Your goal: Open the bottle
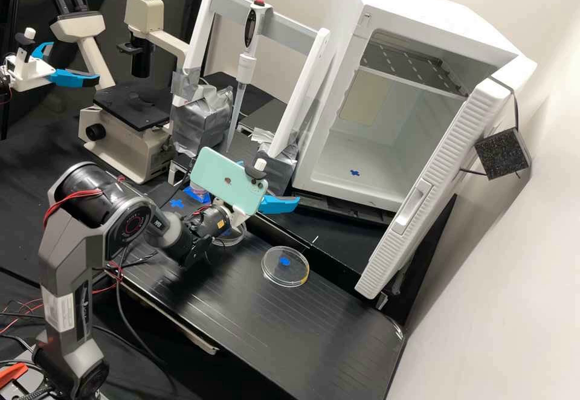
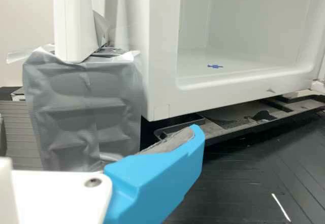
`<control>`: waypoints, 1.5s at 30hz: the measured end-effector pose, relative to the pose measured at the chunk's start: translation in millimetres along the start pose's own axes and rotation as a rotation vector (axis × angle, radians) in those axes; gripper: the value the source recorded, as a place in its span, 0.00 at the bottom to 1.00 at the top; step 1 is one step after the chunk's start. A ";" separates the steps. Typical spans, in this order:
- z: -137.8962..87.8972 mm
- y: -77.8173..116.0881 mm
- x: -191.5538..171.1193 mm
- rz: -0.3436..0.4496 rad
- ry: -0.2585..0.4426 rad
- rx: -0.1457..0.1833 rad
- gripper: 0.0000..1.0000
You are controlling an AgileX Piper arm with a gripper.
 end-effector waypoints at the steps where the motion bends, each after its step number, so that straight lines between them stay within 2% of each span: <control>1: 0.0 0.0 0.0 0.000 0.000 0.000 1.00; 9: 0.2 -0.2 -0.5 0.001 0.001 0.000 1.00; 13: -2.2 0.3 -18.3 -0.004 0.013 0.004 1.00; 16: -10.9 4.4 -37.9 0.012 0.077 0.022 1.00; 20: -26.2 8.5 -62.5 0.055 0.190 0.019 1.00; 24: -44.3 -1.1 -79.6 0.034 0.295 0.021 1.00; 29: -56.2 -21.0 -86.6 -0.042 0.349 -0.025 1.00; 31: -57.7 -26.5 -86.3 -0.056 0.349 -0.039 1.00; 37: -56.5 -39.0 -77.9 -0.092 0.324 -0.052 1.00; 43: -51.8 -49.7 -66.3 -0.147 0.276 -0.060 1.00; 45: -49.5 -52.9 -63.3 -0.153 0.252 -0.051 1.00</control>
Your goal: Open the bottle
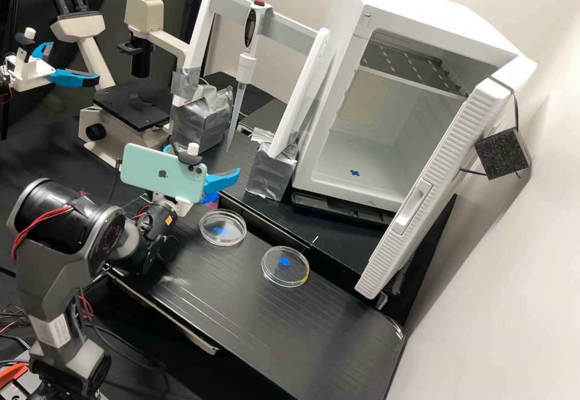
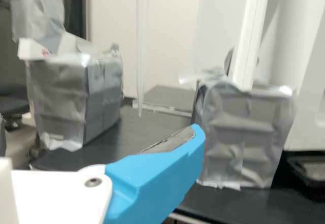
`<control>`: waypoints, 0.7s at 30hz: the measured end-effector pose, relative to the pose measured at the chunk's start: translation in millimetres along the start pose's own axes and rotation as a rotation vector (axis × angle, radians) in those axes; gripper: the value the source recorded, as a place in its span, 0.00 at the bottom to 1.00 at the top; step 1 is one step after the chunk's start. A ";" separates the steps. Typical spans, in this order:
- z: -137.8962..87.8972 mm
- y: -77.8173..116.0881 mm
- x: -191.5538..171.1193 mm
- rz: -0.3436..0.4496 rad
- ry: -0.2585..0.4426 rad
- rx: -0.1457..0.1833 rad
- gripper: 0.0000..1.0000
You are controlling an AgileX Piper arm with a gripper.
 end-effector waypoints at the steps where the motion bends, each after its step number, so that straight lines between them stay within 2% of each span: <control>1: 0.4 -1.1 1.2 -0.006 -0.003 -0.001 1.00; 15: 3.6 -9.8 13.8 -0.041 -0.031 0.003 1.00; 16: 4.0 -10.2 14.3 -0.042 -0.032 0.003 0.00; 21: 4.3 -10.6 14.4 -0.044 -0.033 0.003 0.00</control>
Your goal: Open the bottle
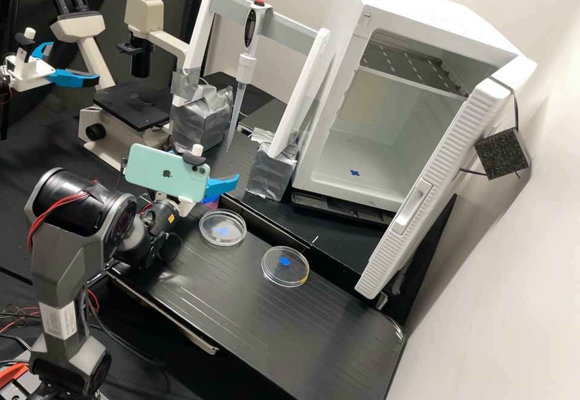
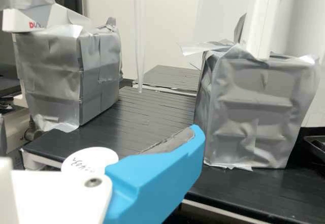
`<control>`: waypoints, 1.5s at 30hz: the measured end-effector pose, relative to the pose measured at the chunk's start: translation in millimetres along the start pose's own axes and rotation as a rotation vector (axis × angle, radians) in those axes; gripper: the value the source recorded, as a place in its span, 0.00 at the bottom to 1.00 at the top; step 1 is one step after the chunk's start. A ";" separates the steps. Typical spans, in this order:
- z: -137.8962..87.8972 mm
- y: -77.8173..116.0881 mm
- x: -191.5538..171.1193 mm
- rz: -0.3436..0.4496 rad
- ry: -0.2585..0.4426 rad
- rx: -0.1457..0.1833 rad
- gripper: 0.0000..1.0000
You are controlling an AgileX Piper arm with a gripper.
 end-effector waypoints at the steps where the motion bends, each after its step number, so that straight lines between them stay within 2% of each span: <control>1: 0.0 0.0 0.0 0.000 0.000 0.000 0.00; 8: 2.9 -1.6 3.4 0.000 -0.017 -0.017 0.00; 19: 10.8 -4.6 5.5 -0.013 -0.060 -0.016 0.00; 45: 8.6 -2.2 4.7 -0.004 -0.052 -0.016 0.00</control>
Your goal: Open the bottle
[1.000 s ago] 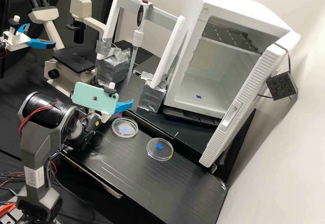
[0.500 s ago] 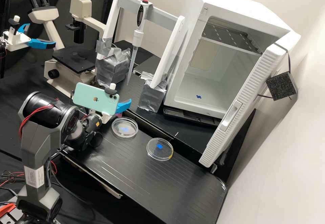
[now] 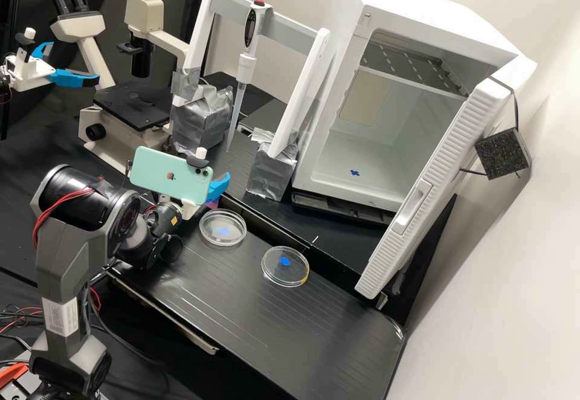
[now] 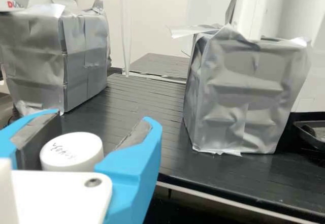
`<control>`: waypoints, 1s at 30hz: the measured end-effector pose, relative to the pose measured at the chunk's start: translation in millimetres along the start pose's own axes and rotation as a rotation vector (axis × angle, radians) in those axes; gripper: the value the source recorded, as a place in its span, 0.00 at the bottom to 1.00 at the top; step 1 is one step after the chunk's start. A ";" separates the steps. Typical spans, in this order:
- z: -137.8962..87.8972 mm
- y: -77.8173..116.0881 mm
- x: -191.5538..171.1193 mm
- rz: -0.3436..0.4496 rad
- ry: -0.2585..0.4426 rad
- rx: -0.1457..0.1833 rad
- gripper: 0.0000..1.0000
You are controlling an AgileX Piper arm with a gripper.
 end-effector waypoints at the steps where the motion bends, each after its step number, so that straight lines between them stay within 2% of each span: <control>1: 0.0 0.0 0.0 0.000 0.000 0.000 0.00; 30: -1.0 -0.8 0.0 -0.009 0.011 -0.008 0.00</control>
